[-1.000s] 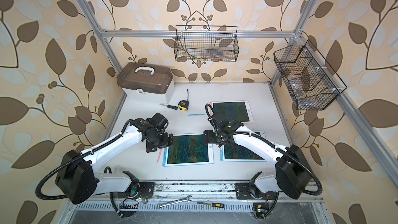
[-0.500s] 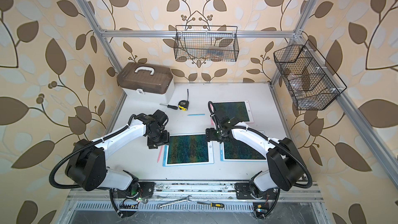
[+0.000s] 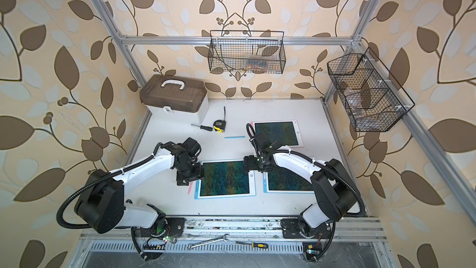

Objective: Place the stylus back onto the writing tablet
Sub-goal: Move the stylus to the center of the board.

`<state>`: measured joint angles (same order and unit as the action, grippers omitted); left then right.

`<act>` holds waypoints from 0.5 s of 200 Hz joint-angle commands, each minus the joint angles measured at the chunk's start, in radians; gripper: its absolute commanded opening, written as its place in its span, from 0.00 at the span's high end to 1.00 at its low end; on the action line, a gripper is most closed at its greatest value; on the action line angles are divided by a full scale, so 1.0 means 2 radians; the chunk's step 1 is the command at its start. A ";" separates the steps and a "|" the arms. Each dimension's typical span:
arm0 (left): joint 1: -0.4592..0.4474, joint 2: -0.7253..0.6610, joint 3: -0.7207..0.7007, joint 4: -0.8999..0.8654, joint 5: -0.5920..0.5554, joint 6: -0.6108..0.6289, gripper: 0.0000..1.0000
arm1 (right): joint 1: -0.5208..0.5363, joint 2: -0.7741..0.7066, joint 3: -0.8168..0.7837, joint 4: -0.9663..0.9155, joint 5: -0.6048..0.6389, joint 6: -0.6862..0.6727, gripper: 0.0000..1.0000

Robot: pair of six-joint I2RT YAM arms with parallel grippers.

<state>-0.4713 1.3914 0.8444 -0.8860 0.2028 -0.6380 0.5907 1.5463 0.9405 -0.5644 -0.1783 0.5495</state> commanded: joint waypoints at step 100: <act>0.043 0.017 0.013 -0.011 -0.090 -0.029 0.55 | 0.003 -0.002 -0.015 0.008 -0.007 0.003 0.11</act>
<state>-0.3916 1.4059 0.8551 -0.8890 0.0776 -0.6819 0.5938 1.5471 0.9257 -0.5453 -0.1841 0.5533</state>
